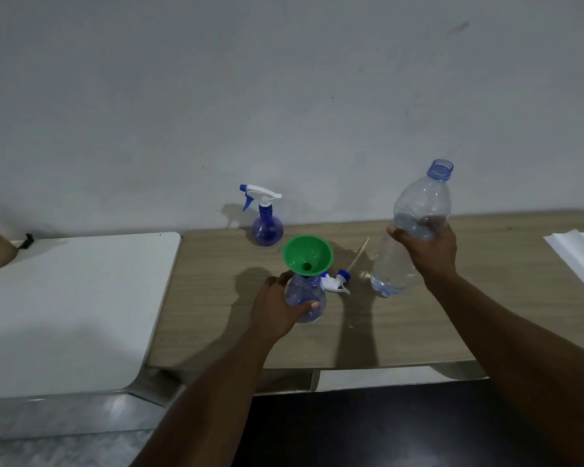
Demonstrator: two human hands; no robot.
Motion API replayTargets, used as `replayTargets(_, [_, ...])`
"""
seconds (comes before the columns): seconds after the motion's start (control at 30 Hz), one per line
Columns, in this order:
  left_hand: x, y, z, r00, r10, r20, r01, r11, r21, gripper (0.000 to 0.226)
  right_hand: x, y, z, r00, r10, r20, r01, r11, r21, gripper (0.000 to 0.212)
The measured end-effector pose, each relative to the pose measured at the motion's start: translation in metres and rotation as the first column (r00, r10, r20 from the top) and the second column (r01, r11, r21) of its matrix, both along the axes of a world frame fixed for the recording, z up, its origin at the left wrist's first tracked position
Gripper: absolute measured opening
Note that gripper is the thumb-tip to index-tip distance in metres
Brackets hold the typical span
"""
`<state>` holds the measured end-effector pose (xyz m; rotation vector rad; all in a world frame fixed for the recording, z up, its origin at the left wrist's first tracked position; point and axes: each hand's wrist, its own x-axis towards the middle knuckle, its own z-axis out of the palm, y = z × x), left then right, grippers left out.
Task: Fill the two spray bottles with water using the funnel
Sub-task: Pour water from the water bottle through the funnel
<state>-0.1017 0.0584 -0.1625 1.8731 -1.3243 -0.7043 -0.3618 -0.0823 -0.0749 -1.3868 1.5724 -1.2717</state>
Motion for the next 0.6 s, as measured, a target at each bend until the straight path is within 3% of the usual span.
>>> replayTargets(0.13, [0.001, -0.001, -0.003, 1.000, -0.017, -0.006, 0.017, 1.000, 0.013, 0.070, -0.006, 0.002, 0.001, 0.982, 0.171, -0.078, -0.173, 0.985, -0.021, 0.067])
replayTargets(0.23, [0.002, -0.001, -0.003, 1.000, -0.016, -0.009, 0.016, 1.000, 0.014, 0.068, -0.011, -0.003, 0.012, 0.908, 0.361, -0.215, -0.365, 0.931, 0.020, 0.063])
replayTargets(0.4, [0.002, -0.001, 0.001, 0.999, -0.041, -0.011, 0.041, 0.999, 0.012, 0.062, -0.005, -0.008, 0.049, 0.626, 0.609, -0.487, -0.598, 0.776, 0.202, 0.059])
replayTargets(0.6, [0.004, -0.001, 0.000, 0.999, -0.044, -0.020, 0.043, 0.999, -0.008, 0.066, 0.003, -0.004, 0.070, 0.320, 0.681, -0.658, -0.597, 0.685, 0.419, 0.066])
